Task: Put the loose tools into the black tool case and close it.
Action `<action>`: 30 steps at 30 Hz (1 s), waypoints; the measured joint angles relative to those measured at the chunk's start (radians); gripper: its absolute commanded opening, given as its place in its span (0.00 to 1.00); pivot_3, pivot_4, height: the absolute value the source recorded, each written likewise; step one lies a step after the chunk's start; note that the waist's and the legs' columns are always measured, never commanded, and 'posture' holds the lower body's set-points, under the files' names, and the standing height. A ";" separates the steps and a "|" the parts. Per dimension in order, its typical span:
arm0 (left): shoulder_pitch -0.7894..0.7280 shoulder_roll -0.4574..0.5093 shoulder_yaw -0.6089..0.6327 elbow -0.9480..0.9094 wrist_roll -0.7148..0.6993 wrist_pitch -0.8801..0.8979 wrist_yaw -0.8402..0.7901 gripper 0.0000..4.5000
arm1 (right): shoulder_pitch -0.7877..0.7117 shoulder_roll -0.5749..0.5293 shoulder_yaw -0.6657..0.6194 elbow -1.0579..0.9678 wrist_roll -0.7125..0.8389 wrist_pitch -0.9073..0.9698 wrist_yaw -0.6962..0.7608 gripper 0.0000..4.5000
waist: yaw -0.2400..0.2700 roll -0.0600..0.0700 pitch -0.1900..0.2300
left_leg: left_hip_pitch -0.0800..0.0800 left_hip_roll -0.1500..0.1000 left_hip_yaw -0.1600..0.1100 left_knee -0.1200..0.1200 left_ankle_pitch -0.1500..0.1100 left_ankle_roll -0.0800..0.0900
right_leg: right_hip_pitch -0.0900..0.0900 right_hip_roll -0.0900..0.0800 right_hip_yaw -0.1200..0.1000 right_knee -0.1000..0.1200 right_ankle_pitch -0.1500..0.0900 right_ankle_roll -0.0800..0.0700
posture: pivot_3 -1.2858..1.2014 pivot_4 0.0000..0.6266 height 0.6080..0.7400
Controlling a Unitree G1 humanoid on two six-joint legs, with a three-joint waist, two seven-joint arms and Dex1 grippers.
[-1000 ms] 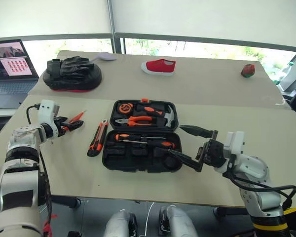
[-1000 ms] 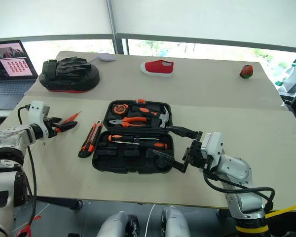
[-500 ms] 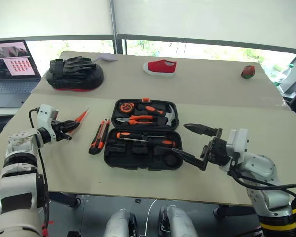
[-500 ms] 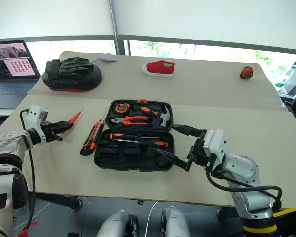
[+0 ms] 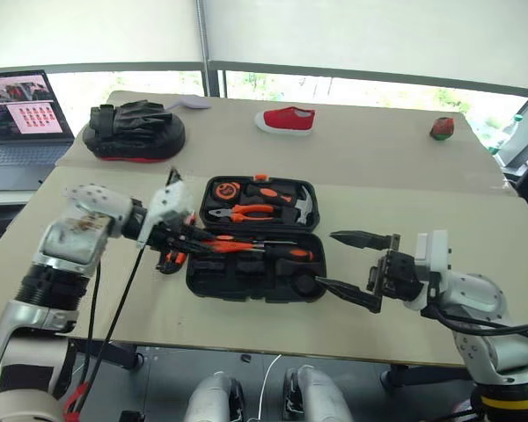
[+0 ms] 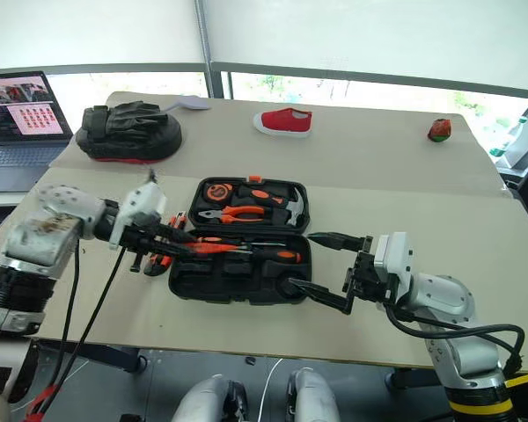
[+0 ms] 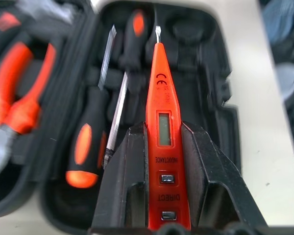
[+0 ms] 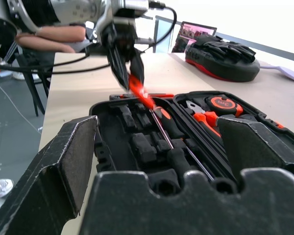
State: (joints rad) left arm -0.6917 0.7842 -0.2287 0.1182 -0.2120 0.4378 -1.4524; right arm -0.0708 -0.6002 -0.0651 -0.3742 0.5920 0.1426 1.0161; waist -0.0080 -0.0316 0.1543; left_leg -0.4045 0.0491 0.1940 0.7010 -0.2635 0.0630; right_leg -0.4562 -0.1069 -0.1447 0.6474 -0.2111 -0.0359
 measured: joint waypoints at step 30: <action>-0.046 -0.023 -0.151 0.040 0.159 -0.084 0.042 0.11 | 0.050 0.042 0.020 -0.008 -0.021 -0.009 -0.001 1.00 | 0.012 0.000 0.000 | 0.000 -0.001 0.000 0.001 -0.001 0.003 | 0.001 0.000 0.000 0.000 0.000 0.000 | 0.52 0.24 1.00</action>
State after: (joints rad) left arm -0.7381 0.7616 -0.3795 0.1583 -0.0530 0.3537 -1.4108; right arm -0.0210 -0.5583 -0.0455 -0.3824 0.5708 0.1336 1.0153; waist 0.0041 -0.0314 0.1541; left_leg -0.4045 0.0479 0.1941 0.7024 -0.2647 0.0659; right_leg -0.4555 -0.1064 -0.1443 0.6474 -0.2110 -0.0360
